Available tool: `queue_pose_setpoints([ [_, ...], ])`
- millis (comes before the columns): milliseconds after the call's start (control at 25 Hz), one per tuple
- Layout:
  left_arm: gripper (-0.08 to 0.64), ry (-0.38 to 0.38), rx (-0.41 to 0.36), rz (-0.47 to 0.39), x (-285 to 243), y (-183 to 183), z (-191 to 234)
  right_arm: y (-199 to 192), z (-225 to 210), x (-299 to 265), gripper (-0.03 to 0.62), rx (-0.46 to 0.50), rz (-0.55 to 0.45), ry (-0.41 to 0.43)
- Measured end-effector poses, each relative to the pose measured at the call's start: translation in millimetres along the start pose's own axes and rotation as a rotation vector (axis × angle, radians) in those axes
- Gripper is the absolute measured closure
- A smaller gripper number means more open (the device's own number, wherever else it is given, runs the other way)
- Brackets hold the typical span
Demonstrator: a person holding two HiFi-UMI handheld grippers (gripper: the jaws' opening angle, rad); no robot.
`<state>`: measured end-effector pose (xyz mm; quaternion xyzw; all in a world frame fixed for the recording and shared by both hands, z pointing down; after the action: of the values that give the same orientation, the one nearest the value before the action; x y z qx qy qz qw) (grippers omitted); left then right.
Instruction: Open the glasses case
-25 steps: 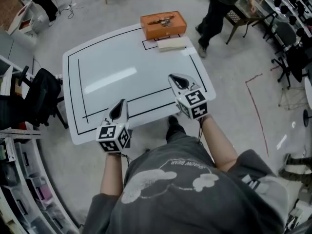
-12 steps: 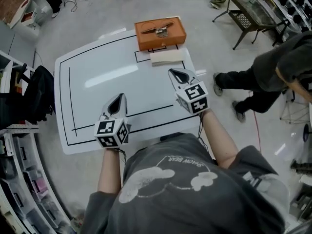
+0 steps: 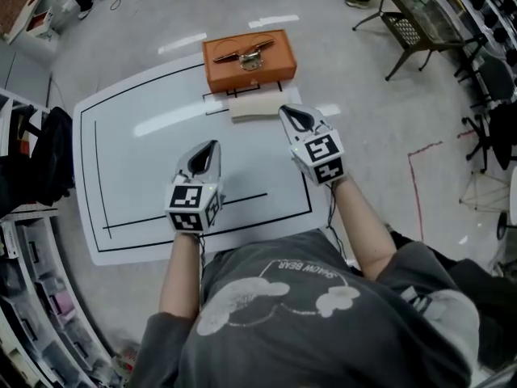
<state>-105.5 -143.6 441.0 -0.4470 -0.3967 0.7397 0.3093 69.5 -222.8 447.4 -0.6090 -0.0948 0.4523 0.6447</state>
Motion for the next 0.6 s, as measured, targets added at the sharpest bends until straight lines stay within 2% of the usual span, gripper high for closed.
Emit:
queue_pose_setpoints([
  [320,0.558,0.01,-0.035,0.049,-51,2,-3,-20,-31,-21,0.591,-0.022,0.023,0.045],
  [480,0.558,0.014,-0.006,0.119,-75,-5,-1,-26,-39,-32,0.591,-0.026,0.025,0.071],
  [600,0.558,0.035,-0.024,0.161,-90,-12,0,-32,-42,-39,0.591,-0.032,0.028,0.084],
])
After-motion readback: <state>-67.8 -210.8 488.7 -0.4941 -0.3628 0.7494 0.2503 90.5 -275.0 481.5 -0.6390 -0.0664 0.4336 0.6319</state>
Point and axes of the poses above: the fingertips, and each gripper's own axes: x backward along the fingers, z to its left, y out of its top, the point moved 3 cm from there along x, backward along the fingers, and after that the axes turned 9 degrees about x, right-handed, at the moved point
